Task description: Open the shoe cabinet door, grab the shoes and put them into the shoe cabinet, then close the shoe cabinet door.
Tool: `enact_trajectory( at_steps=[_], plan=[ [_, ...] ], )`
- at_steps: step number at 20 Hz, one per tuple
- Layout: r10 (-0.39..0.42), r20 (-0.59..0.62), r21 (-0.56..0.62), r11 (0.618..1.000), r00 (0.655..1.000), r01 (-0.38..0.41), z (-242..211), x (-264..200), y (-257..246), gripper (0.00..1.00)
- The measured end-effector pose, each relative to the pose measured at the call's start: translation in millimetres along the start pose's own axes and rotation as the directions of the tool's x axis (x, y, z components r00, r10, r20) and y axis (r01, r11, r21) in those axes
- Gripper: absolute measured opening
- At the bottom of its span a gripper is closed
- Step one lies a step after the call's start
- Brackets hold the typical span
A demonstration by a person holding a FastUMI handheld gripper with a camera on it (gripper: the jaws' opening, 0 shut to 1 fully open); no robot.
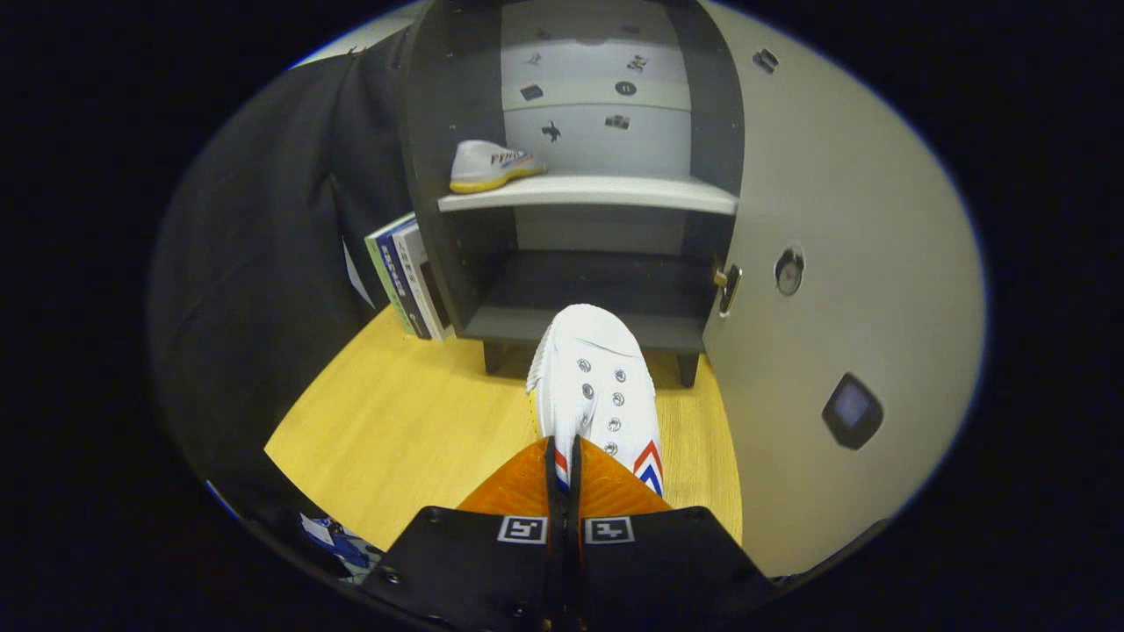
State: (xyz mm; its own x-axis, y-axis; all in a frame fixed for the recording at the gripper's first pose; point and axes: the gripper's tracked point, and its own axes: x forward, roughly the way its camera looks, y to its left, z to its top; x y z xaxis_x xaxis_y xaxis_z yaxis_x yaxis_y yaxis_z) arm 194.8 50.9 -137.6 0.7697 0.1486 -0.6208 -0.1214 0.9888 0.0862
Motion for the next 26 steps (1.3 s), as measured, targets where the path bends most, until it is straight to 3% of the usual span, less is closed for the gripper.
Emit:
enact_trajectory(
  at_steps=[8, 11, 16, 20, 26],
  plan=[
    [-0.032, 0.188, -0.015, 0.999, 0.982, 0.036, 137, 1, -3, 0.02],
    [-0.032, 0.272, 0.004, 0.999, 0.962, 0.032, 200, 22, -4, 0.02],
    [-0.092, 0.367, -0.017, 0.994, 0.926, 0.106, 300, 70, -26, 0.01],
    [-0.150, 0.382, -0.037, 0.983, 0.912, 0.177, 344, 111, -48, 0.01],
    [-0.174, 0.310, -0.073, 0.976, 0.935, 0.206, 356, 179, -64, 0.01]
  ],
)
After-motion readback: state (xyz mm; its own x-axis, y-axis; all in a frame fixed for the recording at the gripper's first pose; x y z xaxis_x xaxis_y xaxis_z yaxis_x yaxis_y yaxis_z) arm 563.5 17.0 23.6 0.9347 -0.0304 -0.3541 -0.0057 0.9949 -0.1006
